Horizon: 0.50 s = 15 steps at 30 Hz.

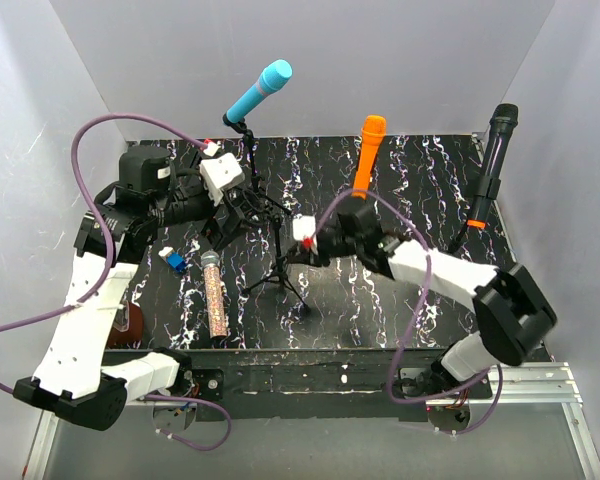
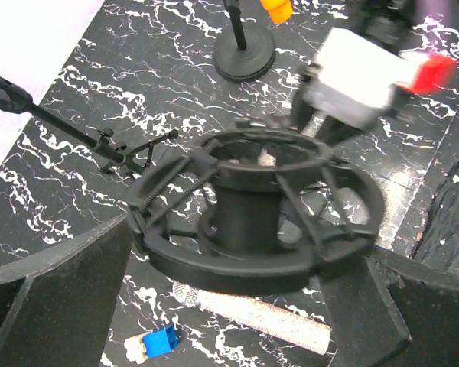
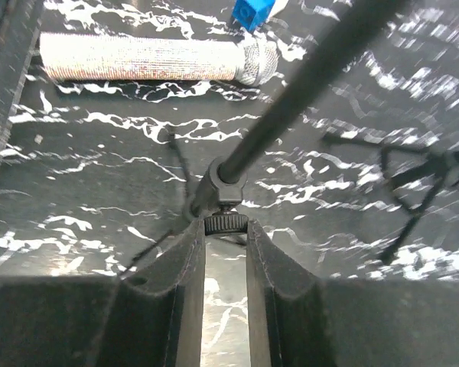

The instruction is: Remove the microphone from the stand

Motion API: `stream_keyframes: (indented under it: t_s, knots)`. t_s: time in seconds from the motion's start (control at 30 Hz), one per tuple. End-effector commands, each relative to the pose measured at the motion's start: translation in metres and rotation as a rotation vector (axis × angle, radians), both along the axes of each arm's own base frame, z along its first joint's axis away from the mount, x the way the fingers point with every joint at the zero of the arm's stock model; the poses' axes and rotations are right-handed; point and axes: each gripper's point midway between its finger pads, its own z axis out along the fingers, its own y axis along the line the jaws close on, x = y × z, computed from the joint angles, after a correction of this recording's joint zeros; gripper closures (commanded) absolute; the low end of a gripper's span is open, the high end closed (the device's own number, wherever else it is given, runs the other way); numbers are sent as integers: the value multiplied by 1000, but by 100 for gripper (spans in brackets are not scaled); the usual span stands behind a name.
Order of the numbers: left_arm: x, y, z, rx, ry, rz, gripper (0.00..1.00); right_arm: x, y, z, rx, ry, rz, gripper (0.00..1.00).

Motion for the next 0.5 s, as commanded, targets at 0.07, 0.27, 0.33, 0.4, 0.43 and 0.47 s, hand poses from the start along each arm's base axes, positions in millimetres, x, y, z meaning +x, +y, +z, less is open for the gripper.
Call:
stream_keyframes:
  t_s: [0.07, 0.27, 0.33, 0.4, 0.43, 0.47]
  knots:
    - [5, 0, -2, -4, -17, 18, 2, 14, -2, -12, 9, -610, 57, 99]
    - [3, -3, -2, -17, -12, 5, 2, 1, -10, -45, -57, -866, 228, 99]
    - [1, -4, -3, -20, -6, -1, 2, -1, -11, -45, -59, -877, 228, 99]
    - [-1, -5, -4, -27, -3, -11, 2, 1, -12, -42, -54, -875, 203, 99]
    - [-1, -6, -4, -30, -5, -15, 2, 2, -12, -39, -47, -864, 185, 96]
    - [-2, -8, -2, -36, -9, -24, 2, 2, -13, -35, -42, -853, 165, 90]
